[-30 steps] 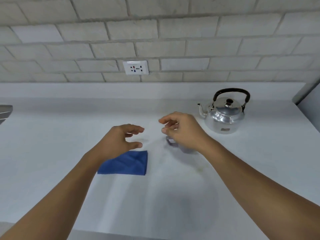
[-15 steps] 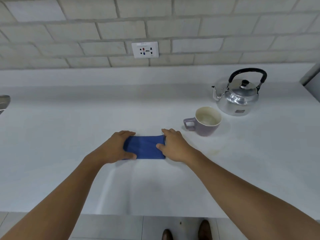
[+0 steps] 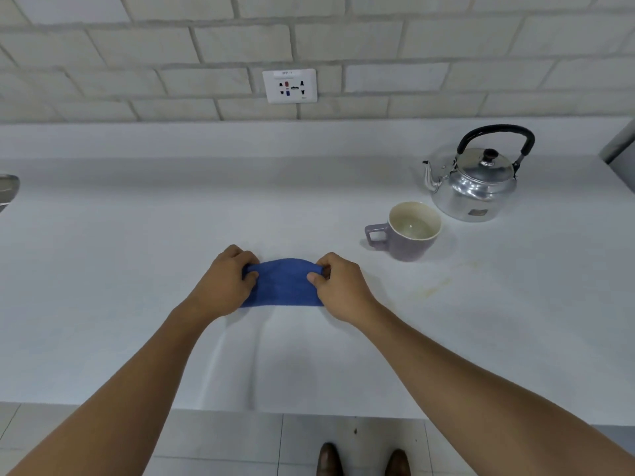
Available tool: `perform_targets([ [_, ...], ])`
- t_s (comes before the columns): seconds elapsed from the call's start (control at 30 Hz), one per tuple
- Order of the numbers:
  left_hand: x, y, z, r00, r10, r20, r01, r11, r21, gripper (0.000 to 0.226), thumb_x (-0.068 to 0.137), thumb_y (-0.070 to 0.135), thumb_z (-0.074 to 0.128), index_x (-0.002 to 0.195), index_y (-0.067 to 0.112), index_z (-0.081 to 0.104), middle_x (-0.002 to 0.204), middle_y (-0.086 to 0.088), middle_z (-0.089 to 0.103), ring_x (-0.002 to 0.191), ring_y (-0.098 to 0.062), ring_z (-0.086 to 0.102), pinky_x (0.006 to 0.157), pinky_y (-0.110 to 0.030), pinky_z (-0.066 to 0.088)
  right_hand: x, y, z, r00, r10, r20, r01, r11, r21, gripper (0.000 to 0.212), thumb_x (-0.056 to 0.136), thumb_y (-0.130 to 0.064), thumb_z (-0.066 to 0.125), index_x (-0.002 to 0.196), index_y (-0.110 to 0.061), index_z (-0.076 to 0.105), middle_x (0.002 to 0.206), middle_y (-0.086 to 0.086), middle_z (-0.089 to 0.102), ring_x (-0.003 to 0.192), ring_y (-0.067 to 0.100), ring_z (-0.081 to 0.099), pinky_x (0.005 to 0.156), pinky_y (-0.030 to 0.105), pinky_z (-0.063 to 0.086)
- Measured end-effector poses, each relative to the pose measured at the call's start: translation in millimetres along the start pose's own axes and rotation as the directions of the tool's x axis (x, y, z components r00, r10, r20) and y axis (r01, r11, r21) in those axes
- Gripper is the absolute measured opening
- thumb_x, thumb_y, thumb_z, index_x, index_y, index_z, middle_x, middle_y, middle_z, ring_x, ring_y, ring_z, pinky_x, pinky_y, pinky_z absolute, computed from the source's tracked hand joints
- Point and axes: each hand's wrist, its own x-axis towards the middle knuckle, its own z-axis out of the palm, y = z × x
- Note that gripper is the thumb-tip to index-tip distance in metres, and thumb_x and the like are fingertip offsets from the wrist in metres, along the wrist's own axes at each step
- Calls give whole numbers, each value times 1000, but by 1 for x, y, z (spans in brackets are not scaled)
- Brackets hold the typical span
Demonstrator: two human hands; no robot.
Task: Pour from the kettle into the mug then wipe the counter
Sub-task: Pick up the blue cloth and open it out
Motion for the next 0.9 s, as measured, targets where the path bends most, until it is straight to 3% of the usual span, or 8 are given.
perform_targets([
  [0.13,-16,20,-14,999,-49,2,49,987,-150,21,101,16,57,91,34,62,85,11,70,73,-8,63,62,-17,43,-23,0,-19,998,-3,-68,17,980,200,5,93,-23,65,98,-24,63,84,-7,66,74,7,61,58,13,42],
  [0.27,-37,56,-13,999,-48,18,51,947,-316,18,101,20,62,93,36,66,87,21,72,71,1,63,63,-17,46,-47,11,-52,988,3,-157,41,959,280,9,93,-19,64,99,-25,66,87,-7,69,81,7,63,65,11,43],
  [0.43,-53,110,16,998,-29,53,50,889,-456,15,99,20,68,96,34,71,89,15,76,78,-6,69,66,-13,50,-74,42,-98,977,62,-205,0,957,290,18,96,-15,57,103,-28,66,91,-6,67,85,8,62,66,12,42],
  [0.57,-62,149,53,990,25,142,48,871,-490,15,95,17,71,96,32,72,91,6,77,75,-19,69,66,-23,54,-94,78,-134,962,135,-236,-62,953,296,27,97,-9,52,108,-28,68,100,-11,69,96,4,62,72,13,43],
  [0.67,-64,173,83,979,77,191,24,879,-477,16,93,18,72,95,35,71,91,13,73,65,-4,63,60,-13,49,-104,104,-155,951,194,-241,-125,953,274,31,98,-7,51,108,-30,69,101,-14,68,98,3,61,71,13,43],
  [0.9,-57,202,129,977,89,192,-1,910,-414,13,93,20,71,105,27,71,90,17,71,77,14,63,66,-4,47,-112,148,-181,924,282,-259,-231,950,210,26,96,-10,57,109,-28,71,90,-8,66,86,10,63,65,12,42],
])
